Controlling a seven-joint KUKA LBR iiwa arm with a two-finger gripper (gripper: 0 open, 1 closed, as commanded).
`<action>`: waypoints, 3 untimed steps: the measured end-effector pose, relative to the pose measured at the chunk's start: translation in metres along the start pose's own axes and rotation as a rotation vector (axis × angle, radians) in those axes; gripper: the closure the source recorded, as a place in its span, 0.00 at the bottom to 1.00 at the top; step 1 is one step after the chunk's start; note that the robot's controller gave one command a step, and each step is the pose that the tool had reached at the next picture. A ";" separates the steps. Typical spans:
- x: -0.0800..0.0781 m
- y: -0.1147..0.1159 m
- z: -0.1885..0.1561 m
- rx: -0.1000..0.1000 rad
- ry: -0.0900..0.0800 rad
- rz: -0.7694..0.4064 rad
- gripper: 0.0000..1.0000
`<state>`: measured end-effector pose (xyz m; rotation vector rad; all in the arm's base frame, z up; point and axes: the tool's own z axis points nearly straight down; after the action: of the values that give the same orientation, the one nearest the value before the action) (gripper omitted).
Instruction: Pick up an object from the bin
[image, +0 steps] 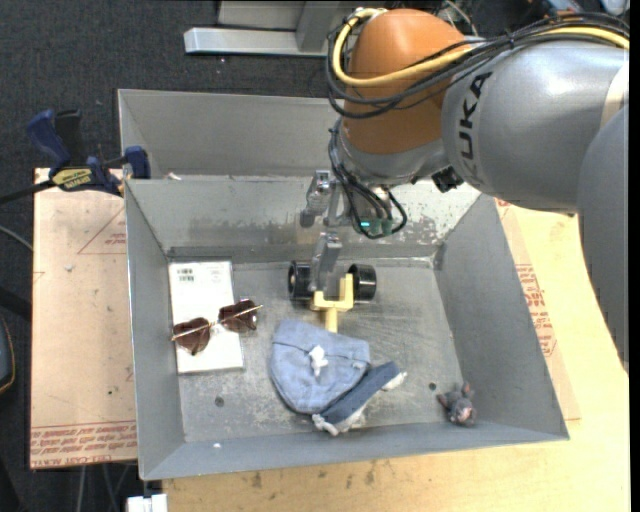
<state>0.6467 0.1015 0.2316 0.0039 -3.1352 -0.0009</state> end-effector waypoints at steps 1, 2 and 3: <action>-0.002 -0.001 -0.005 -0.001 -0.008 0.002 0.00; 0.037 -0.015 0.057 -0.001 -0.011 0.003 0.00; 0.071 -0.055 0.072 0.001 -0.004 -0.054 0.00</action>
Offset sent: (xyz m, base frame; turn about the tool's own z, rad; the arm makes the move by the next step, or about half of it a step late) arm -0.1030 -0.0412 -0.1616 0.0016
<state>0.5753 0.0462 0.1597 0.0884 -3.1376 0.0007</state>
